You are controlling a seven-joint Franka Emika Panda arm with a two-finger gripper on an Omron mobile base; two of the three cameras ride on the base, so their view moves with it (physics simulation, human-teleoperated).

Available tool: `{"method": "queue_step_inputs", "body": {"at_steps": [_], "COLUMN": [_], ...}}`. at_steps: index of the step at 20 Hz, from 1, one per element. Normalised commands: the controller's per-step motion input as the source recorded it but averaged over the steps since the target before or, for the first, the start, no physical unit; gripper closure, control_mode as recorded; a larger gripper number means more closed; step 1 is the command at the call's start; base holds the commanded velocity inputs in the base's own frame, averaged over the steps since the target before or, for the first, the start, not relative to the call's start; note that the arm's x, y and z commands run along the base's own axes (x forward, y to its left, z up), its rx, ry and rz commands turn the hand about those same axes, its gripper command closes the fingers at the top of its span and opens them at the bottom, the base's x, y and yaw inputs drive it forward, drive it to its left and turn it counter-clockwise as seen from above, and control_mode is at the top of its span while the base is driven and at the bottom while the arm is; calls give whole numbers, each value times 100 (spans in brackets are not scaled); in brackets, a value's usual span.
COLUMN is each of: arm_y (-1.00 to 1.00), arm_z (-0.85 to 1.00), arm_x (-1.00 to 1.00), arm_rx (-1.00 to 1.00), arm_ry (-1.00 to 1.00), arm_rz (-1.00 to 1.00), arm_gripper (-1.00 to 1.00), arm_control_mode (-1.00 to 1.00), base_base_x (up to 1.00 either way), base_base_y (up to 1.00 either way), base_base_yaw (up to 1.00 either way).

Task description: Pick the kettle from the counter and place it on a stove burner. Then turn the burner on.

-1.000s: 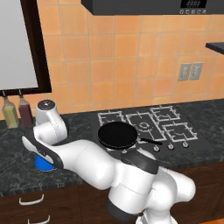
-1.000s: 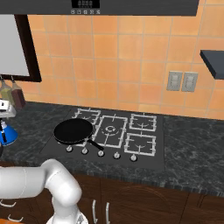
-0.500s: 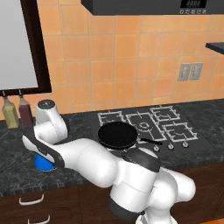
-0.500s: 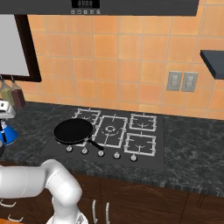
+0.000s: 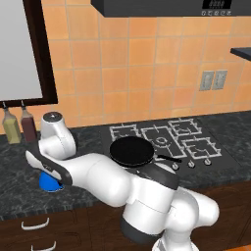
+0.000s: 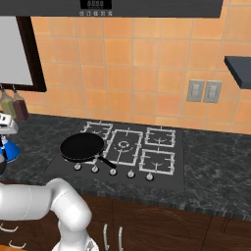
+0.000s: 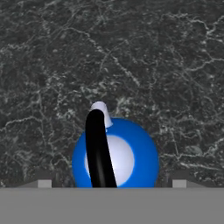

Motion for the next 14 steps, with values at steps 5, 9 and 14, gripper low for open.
{"method": "queue_step_inputs", "body": {"at_steps": [5, 9, 14], "arm_y": [0, 0, 0], "arm_z": [0, 0, -1], "arm_x": [0, 0, 0], "arm_rx": [0, 0, 0], "arm_ry": [0, 0, 3], "arm_rz": [-1, 0, 0], "arm_gripper": [100, 100, 100], "arm_control_mode": [-100, -100, -100], "base_base_x": [0, 0, 0], "base_base_y": [0, 0, 0], "base_base_yaw": [0, 0, 0]}}
